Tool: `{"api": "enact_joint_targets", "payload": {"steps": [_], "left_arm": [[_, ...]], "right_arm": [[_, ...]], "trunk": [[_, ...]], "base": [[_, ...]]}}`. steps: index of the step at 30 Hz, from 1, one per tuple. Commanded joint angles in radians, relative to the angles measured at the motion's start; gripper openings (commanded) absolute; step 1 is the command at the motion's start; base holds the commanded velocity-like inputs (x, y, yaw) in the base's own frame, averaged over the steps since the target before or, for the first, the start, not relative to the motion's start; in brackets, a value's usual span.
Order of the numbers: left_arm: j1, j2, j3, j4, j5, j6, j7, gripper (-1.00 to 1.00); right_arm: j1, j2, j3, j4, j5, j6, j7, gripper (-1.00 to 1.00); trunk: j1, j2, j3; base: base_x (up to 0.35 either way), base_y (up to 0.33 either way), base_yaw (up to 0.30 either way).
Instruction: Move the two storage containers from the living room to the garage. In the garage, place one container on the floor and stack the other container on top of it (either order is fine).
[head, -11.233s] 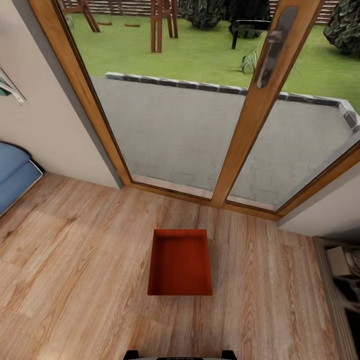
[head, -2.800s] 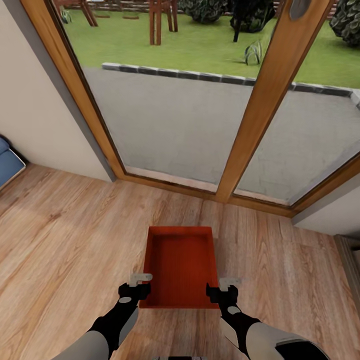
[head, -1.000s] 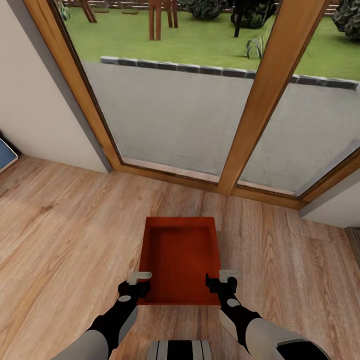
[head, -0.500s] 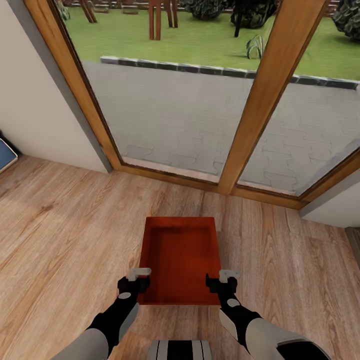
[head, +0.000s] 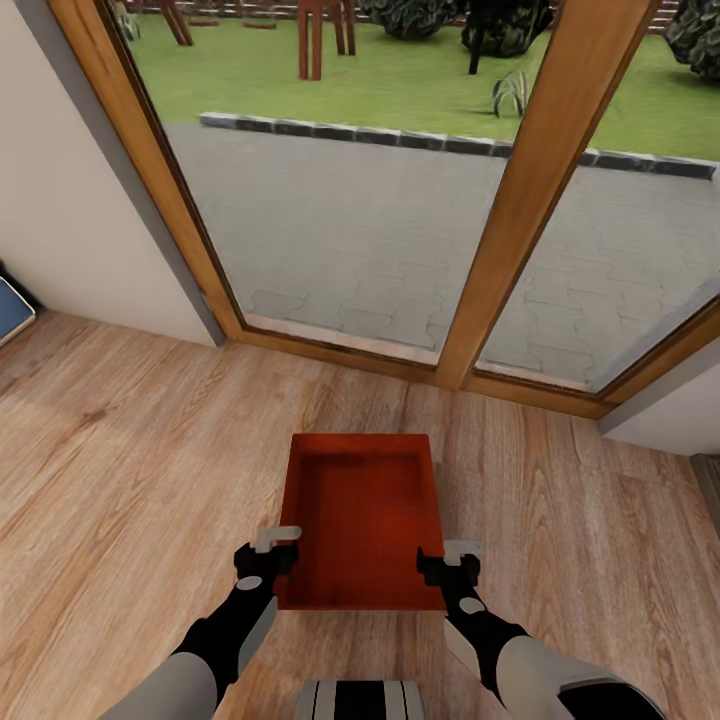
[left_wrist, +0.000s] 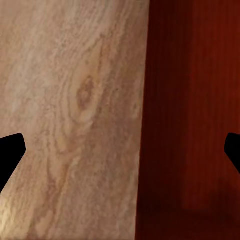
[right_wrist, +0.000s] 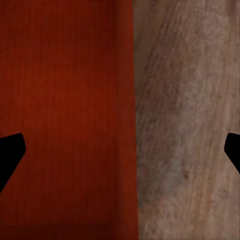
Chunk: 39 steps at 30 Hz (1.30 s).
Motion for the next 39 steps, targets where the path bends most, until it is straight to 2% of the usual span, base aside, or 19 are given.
{"api": "enact_joint_targets", "payload": {"steps": [1,6,9,16,39], "left_arm": [[0.0,0.001,-0.008,0.0,0.006,-0.001,0.008,1.0],[0.0,0.0,-0.007,0.003,0.006,0.001,0.008,1.0],[0.0,0.0,-0.008,0.007,0.006,0.002,0.008,1.0],[0.0,-0.001,-0.008,0.006,0.006,0.0,0.008,1.0],[0.0,-0.002,-0.008,0.004,0.006,0.001,0.008,1.0]], "right_arm": [[-0.001,0.0,0.008,0.001,0.001,-0.001,-0.008,1.0],[-0.001,-0.003,0.007,0.008,-0.001,-0.003,-0.009,1.0],[-0.001,-0.025,0.007,0.011,-0.001,-0.004,-0.009,1.0],[-0.001,-0.038,0.006,0.012,-0.001,-0.004,-0.009,1.0],[-0.001,-0.018,0.005,0.012,-0.004,-0.003,-0.008,1.0]], "trunk": [[0.0,0.0,-0.001],[0.0,0.0,-0.001],[0.0,0.0,-0.001],[0.0,0.0,-0.001],[0.0,0.0,-0.001]], "base": [[0.0,0.0,0.0],[0.0,0.0,0.0],[0.0,0.0,0.0],[0.0,0.0,0.0],[0.0,0.0,0.0]]}}
